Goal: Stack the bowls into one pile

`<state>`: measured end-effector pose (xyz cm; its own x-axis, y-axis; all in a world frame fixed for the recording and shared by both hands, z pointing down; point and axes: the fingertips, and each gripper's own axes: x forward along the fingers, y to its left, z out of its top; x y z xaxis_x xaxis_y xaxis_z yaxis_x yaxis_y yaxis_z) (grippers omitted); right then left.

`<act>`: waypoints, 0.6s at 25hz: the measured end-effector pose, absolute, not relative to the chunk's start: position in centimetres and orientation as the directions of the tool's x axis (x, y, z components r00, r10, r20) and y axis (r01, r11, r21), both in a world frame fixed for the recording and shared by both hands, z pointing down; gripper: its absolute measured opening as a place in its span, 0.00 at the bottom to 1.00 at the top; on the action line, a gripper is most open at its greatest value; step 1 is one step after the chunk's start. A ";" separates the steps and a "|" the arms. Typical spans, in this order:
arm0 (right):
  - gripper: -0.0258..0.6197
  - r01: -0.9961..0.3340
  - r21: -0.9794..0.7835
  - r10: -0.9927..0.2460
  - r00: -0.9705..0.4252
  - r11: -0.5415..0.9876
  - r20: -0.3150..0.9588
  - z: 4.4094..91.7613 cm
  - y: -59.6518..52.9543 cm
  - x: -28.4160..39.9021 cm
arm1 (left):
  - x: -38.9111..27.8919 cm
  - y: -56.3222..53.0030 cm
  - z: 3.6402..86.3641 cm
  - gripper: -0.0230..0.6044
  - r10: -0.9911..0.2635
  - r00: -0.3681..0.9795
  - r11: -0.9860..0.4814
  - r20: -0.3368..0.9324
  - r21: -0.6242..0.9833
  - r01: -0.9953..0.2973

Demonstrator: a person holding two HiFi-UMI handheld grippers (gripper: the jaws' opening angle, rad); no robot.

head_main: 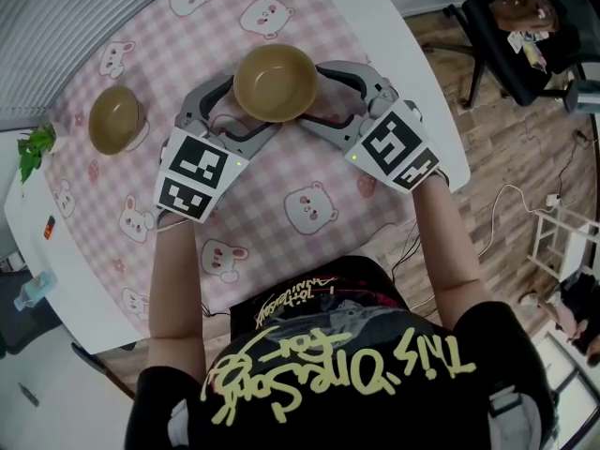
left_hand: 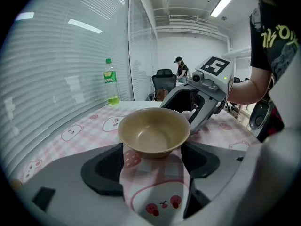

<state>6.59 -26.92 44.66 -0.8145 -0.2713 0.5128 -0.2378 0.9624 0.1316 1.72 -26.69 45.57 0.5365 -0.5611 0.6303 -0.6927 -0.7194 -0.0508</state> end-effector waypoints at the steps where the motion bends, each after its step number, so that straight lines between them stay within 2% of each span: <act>1: 0.52 -0.238 0.131 -0.271 -0.815 0.963 0.513 44.7 -26.9 6.6 | 1.9 -26.7 45.6 0.64 -0.557 0.540 -0.722 0.631 -0.047 -0.690; 15: 0.52 -0.229 0.139 -0.268 -0.827 0.963 0.495 43.1 -26.6 5.9 | 1.6 -26.3 44.5 0.63 -0.564 0.542 -0.725 0.623 -0.059 -0.686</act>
<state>5.90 -26.64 43.14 -0.8266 -0.2679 0.4950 -0.2289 0.9635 0.1392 1.58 -26.33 44.47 0.5421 -0.5636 0.6232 -0.6861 -0.7251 -0.0589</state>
